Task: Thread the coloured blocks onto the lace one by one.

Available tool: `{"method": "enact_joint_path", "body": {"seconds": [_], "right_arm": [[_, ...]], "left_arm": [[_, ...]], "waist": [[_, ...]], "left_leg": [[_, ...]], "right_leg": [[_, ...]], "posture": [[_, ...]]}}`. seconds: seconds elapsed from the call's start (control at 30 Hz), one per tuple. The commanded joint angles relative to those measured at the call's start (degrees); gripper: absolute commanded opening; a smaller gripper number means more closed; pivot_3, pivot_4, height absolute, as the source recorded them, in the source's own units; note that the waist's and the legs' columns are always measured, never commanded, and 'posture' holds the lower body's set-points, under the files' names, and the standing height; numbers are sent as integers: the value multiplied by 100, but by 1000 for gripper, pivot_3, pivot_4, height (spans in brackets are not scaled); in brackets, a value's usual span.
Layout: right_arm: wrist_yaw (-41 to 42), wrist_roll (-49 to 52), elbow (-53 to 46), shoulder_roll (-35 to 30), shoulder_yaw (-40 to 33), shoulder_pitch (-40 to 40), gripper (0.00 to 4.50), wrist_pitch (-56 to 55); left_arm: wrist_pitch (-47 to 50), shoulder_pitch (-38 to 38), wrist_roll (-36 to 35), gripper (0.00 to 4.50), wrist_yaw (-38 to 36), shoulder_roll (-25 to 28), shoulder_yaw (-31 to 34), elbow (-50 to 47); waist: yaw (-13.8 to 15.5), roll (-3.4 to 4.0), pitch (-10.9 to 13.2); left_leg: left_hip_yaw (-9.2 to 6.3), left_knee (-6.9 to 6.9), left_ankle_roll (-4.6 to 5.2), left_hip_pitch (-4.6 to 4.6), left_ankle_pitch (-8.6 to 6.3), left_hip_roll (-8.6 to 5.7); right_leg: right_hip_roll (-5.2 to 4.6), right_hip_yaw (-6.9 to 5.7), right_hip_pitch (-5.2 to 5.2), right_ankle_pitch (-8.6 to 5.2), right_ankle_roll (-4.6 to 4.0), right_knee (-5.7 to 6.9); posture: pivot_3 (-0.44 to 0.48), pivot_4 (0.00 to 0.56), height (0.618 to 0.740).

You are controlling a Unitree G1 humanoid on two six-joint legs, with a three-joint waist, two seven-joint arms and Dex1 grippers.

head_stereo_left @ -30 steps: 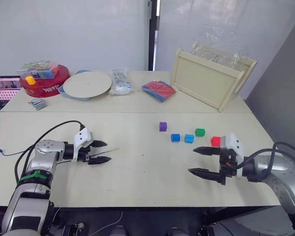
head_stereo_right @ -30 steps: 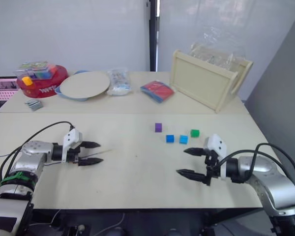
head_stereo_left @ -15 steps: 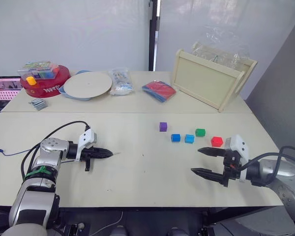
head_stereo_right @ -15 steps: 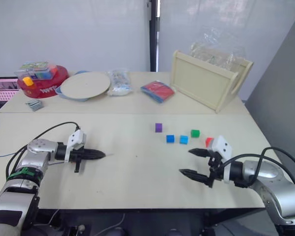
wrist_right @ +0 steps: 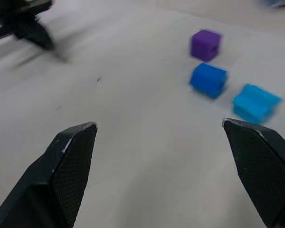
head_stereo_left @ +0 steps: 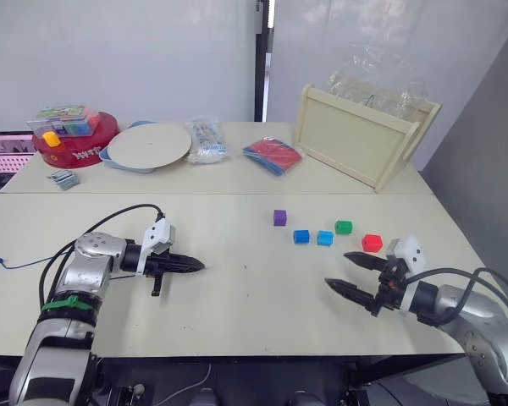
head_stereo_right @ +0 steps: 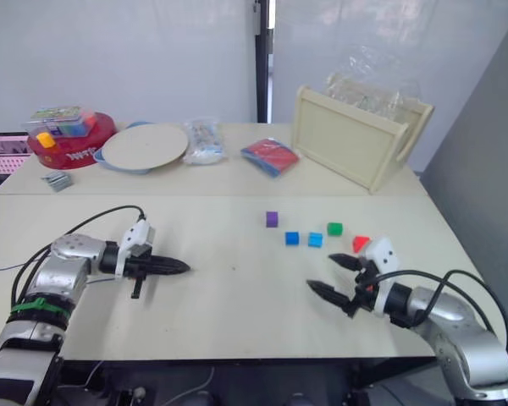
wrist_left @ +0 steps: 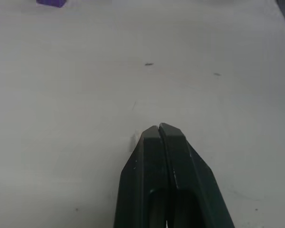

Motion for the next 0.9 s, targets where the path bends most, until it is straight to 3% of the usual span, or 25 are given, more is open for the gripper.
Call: {"method": "enact_joint_path", "body": {"seconds": [0.03, 0.3, 0.5, 0.9], "right_arm": [[-576, -312, -183, 316, -107, 316, 4500, -328], [-889, -315, -459, 748, 13, 571, 4500, -446], [-271, -38, -733, 380, 184, 579, 4500, -332], [1121, 397, -514, -1015, 280, -221, 4500, 66]], "left_arm": [[414, 270, -283, 42, 246, 236, 263, -762], [299, 203, -302, 42, 403, 564, 460, -254], [-430, -348, 122, 2136, 130, 386, -13, 844], [-1593, -552, 596, 2136, -121, 99, -351, 2175]], "waist": [[2, 1, 0], [-14, 3, 2], [21, 3, 2], [-11, 3, 2]], "left_leg": [[0, 0, 0, 1, 0, 1], [1, 0, 0, 7, 0, 0], [1, 1, 0, 3, 0, -3], [0, 2, 2, 3, -1, -3]], "right_leg": [[1, 0, -1, 0, 0, 0], [1, 1, 0, 0, 0, 2], [0, 0, 0, 0, 0, 0], [2, 0, 2, 0, 0, -2]], "posture": [[0, 150, 740], [0, 150, 740], [0, 150, 740], [0, 150, 740]]}}
